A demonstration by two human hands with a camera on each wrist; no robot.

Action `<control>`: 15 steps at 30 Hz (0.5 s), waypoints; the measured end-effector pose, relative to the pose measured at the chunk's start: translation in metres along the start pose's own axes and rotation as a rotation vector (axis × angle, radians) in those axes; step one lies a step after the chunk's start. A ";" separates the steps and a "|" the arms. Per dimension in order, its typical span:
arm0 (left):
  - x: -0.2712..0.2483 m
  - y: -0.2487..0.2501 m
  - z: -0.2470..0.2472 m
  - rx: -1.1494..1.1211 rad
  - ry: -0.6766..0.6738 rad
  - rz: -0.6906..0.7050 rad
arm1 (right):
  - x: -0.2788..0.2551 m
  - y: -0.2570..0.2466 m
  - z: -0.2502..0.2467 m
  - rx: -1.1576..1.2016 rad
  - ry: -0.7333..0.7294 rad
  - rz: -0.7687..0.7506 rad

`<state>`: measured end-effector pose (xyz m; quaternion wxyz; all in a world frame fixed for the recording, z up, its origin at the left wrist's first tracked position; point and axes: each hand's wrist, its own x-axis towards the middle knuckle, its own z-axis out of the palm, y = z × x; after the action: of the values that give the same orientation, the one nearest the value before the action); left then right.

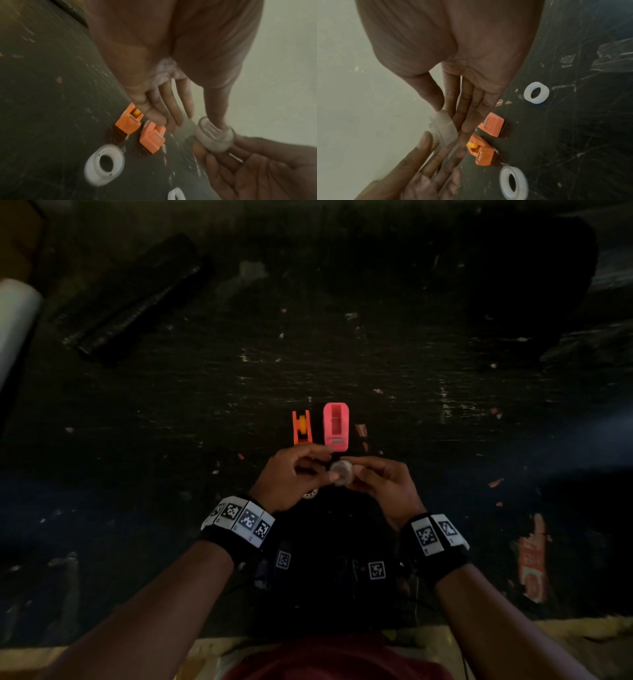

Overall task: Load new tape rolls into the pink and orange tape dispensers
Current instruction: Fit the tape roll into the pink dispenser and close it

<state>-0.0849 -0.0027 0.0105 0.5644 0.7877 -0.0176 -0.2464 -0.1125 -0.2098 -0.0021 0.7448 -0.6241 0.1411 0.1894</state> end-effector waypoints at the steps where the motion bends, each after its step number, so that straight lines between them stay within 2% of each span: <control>1: 0.001 0.002 -0.001 -0.017 -0.047 -0.013 | 0.000 -0.001 0.001 0.006 0.000 -0.007; 3: 0.003 0.004 -0.002 -0.044 -0.107 -0.015 | 0.001 -0.002 0.001 -0.035 0.003 -0.034; 7: 0.005 0.006 -0.003 -0.096 -0.081 0.007 | 0.001 -0.006 -0.002 -0.057 -0.013 -0.042; 15: 0.013 0.000 -0.008 -0.116 -0.094 -0.097 | 0.006 -0.012 -0.006 -0.170 -0.026 -0.101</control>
<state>-0.0701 0.0006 0.0077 0.5953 0.7410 0.0083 -0.3107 -0.1018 -0.2171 0.0044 0.6997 -0.6887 0.0831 0.1710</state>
